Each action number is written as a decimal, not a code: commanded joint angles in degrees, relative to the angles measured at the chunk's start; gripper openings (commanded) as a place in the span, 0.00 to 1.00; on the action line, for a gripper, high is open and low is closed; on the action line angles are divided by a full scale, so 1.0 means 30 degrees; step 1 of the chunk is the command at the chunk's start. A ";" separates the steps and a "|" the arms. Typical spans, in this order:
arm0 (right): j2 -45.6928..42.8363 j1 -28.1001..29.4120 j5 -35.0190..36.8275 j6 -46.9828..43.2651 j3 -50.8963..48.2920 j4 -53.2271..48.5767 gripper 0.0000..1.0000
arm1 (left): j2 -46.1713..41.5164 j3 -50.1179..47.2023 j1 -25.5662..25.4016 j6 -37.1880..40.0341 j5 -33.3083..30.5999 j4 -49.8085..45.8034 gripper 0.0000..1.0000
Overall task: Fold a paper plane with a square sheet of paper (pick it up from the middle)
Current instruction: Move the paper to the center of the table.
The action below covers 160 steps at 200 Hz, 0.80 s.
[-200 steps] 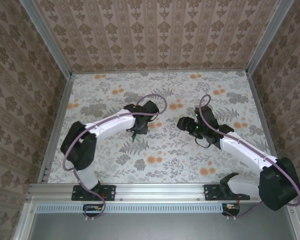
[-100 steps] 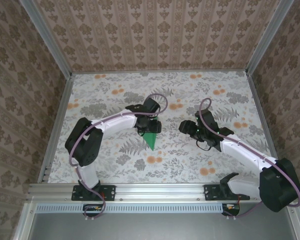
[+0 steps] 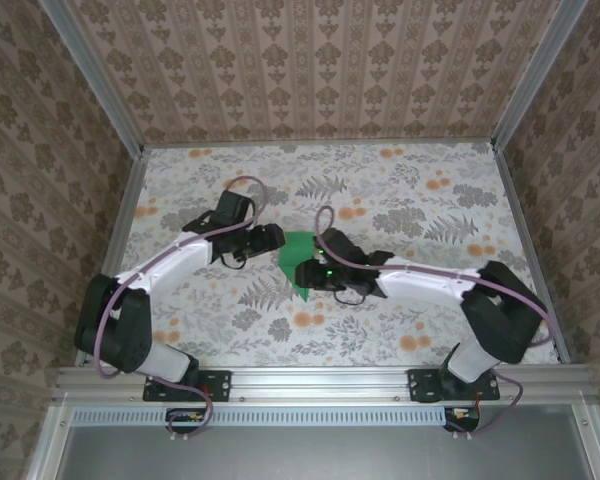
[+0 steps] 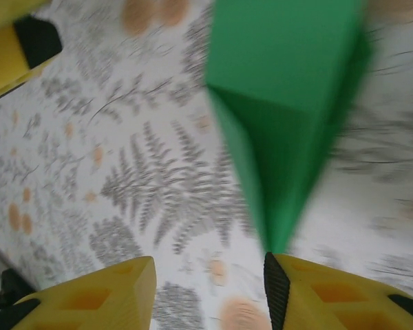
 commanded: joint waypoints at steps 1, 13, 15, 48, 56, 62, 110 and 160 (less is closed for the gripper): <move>0.1870 0.0804 -0.0253 0.0150 0.1722 0.0156 0.44 | -0.1318 -0.1118 0.0938 0.0123 -0.1202 -0.1039 0.86; 0.2761 0.0852 -0.0130 0.0275 0.2444 -0.0077 0.44 | -0.2133 -0.1817 0.1244 0.0152 -0.1890 -0.1194 0.92; 0.2881 0.0837 -0.0055 0.0289 0.2549 -0.0136 0.44 | -0.2263 -0.1939 0.1304 0.0146 -0.1976 -0.1182 0.93; 0.4667 0.0549 0.1530 -0.0117 0.4141 -0.1970 0.44 | -0.3844 -0.3185 0.2215 0.0234 -0.2365 -0.1137 1.00; 0.4951 0.0383 0.1594 -0.0145 0.4214 -0.2063 0.44 | -0.4037 -0.3341 0.2324 0.0297 -0.2293 -0.1091 1.00; 0.5070 0.0274 0.1622 -0.0118 0.4176 -0.2070 0.44 | -0.4125 -0.3421 0.2413 0.0351 -0.2251 -0.1041 1.00; 0.4920 -0.0723 0.0626 -0.0225 0.2603 -0.1218 0.43 | -0.4000 -0.3887 0.2564 0.0625 -0.1226 -0.0491 1.00; 0.3527 -0.2223 -0.3069 -0.3006 -0.0740 0.0383 0.42 | -0.3732 -0.3996 0.2682 0.0477 -0.0618 -0.0372 1.00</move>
